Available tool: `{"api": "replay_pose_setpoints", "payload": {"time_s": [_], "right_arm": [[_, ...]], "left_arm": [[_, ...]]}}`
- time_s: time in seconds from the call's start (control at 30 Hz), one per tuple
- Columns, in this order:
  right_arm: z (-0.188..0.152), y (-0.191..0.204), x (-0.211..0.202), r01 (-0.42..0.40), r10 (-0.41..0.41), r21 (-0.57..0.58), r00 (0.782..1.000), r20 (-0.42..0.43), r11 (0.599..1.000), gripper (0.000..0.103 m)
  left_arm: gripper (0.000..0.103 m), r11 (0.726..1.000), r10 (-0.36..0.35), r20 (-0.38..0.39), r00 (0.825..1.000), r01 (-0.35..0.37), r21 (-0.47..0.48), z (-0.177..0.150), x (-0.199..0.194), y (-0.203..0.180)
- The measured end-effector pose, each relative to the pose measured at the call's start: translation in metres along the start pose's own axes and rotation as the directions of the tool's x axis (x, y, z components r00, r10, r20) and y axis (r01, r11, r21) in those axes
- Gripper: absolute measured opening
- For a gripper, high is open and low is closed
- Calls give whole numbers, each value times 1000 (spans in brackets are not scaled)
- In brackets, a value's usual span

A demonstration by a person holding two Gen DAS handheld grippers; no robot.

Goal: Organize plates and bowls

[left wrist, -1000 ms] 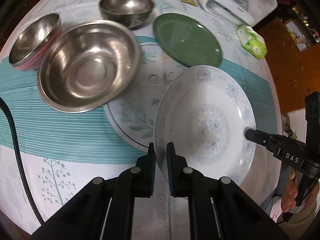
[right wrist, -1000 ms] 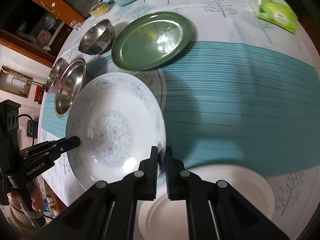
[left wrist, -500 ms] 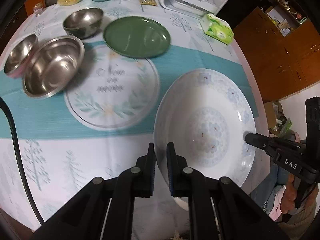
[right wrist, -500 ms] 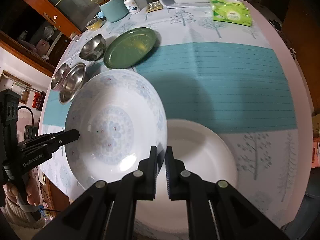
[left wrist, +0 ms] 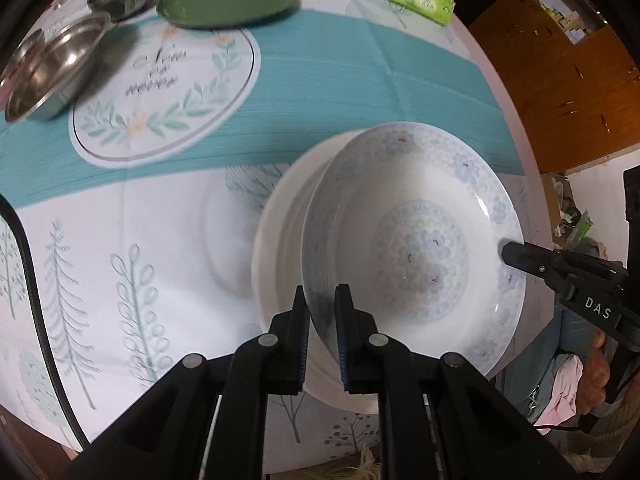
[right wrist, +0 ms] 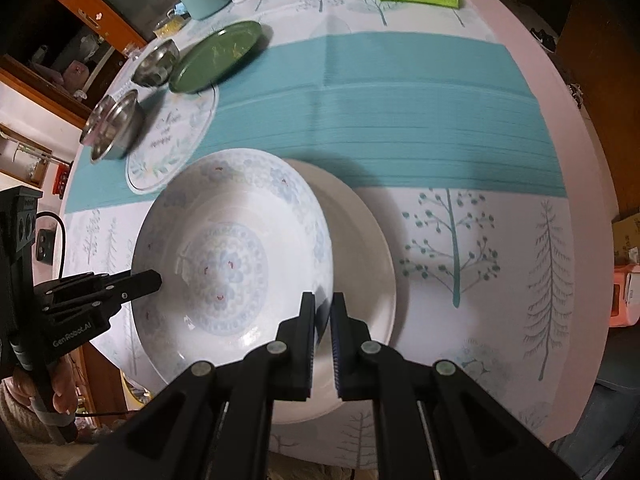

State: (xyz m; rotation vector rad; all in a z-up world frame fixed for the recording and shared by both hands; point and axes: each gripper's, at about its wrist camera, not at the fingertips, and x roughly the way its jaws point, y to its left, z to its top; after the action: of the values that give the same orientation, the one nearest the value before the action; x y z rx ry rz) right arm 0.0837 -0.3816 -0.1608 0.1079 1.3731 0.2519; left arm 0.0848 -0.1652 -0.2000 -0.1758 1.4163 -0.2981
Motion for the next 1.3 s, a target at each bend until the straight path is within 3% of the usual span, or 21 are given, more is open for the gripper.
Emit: {"api": "replay_pose_setpoints", "payload": {"time_s": [0.8,1.3], "right_arm": [[-11,-14,30,-4,4,-15,999,-43,1000,7],[-13,-14,33,-3,2,-20,999,-50,1000,8]], "left_arm": [[10,999,50,-36,998,-50,-7,1,35,-7],[10,998,54,-40,998,-55,-7,2,33,-4]]}}
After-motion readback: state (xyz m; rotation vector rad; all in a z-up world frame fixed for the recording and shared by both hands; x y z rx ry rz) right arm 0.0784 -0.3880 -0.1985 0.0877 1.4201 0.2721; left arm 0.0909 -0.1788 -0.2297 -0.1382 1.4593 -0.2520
